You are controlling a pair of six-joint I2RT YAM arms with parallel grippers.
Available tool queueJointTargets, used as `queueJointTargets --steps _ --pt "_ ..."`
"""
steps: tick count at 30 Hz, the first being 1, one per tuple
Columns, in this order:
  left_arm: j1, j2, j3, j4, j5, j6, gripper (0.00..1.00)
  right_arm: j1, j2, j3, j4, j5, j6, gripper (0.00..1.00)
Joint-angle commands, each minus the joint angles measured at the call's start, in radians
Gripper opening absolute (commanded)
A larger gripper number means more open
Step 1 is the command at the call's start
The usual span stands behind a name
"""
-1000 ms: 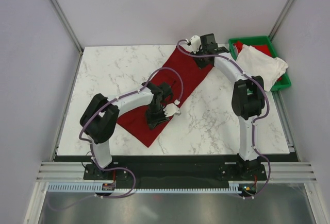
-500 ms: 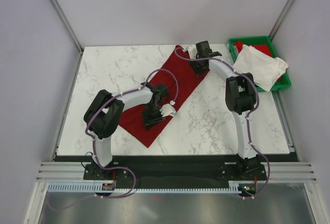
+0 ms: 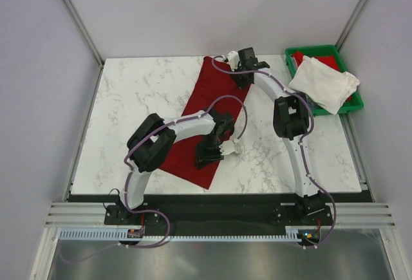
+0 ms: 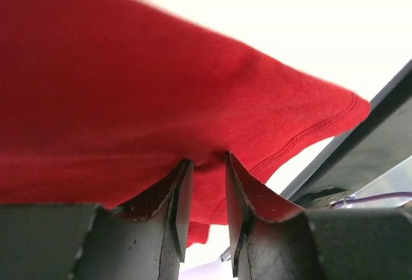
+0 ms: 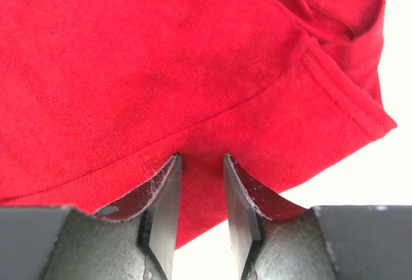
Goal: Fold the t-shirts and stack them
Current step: Fold the tshirt
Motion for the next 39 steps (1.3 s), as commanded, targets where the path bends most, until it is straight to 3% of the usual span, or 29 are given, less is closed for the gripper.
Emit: queueJointTargets --steps 1,13,20,23,27,30,35,38,39 --pt "-0.06 0.143 0.077 0.168 0.146 -0.016 0.35 0.014 0.089 0.082 -0.023 0.011 -0.016 0.41" --pt "-0.124 0.271 0.393 0.077 0.2 -0.047 0.35 0.052 0.142 0.162 0.034 -0.038 -0.025 0.47" --pt "-0.126 0.266 0.423 0.049 0.199 -0.068 0.35 0.052 0.136 0.164 0.049 -0.026 -0.031 0.48" --pt "-0.121 0.159 0.407 0.042 0.189 -0.099 0.37 0.049 0.071 0.138 0.051 -0.007 -0.028 0.48" --pt "-0.108 -0.08 0.389 0.058 0.128 -0.157 0.41 0.018 -0.138 -0.037 0.126 0.016 0.05 0.5" --pt "-0.083 -0.249 0.322 0.135 0.011 -0.249 0.54 -0.023 -0.346 -0.21 0.203 -0.039 0.136 0.51" --pt "0.009 -0.421 0.145 0.2 -0.05 -0.453 0.51 -0.066 -0.607 -0.477 0.135 -0.228 0.317 0.51" --pt "0.182 -0.505 -0.025 0.279 0.057 -0.633 0.49 -0.087 -0.703 -0.746 0.074 -0.422 0.412 0.52" --pt "0.307 -0.525 -0.075 0.349 0.133 -0.684 0.5 -0.097 -0.725 -0.81 0.066 -0.469 0.446 0.52"
